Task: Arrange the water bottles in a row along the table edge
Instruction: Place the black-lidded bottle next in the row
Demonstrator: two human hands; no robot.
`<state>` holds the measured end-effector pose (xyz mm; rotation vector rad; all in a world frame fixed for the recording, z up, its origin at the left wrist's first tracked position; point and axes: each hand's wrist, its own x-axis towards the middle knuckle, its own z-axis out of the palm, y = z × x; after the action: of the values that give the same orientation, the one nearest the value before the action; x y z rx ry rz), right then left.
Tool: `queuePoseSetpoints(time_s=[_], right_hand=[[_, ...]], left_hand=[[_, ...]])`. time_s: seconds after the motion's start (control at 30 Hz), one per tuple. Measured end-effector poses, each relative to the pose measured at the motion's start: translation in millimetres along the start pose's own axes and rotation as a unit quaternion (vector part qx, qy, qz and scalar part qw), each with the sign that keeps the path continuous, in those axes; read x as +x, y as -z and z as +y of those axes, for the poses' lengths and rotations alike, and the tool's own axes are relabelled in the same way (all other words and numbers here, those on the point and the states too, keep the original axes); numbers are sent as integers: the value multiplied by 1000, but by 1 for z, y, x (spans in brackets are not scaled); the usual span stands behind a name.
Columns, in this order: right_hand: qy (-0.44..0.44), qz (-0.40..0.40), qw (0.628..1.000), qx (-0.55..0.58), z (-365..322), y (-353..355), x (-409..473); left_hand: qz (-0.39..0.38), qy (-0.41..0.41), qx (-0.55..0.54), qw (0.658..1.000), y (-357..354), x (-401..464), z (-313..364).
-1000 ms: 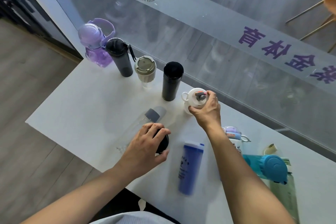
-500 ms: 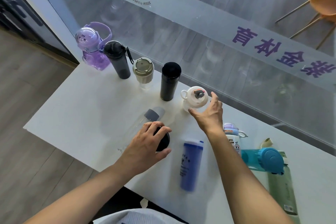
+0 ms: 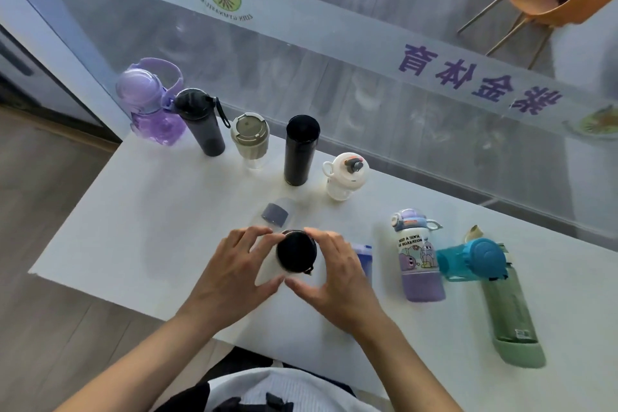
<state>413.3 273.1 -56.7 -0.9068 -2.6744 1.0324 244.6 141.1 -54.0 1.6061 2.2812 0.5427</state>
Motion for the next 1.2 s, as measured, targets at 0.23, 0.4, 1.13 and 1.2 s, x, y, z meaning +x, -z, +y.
queuePoseSetpoints(time_s=[0.23, 0.4, 1.13, 1.2], right_hand=[[-38, 16, 996, -84, -10, -24, 13], [-94, 41, 994, -21, -11, -10, 14], [-177, 140, 974, 10, 135, 133, 69], [-180, 133, 975, 6, 144, 131, 74]], left_hand=[[-22, 15, 12, 1000, -5, -5, -19], [-36, 0, -7, 999, -8, 6, -16], [-24, 24, 11, 999, -47, 55, 97], [-29, 26, 15, 999, -49, 55, 101]])
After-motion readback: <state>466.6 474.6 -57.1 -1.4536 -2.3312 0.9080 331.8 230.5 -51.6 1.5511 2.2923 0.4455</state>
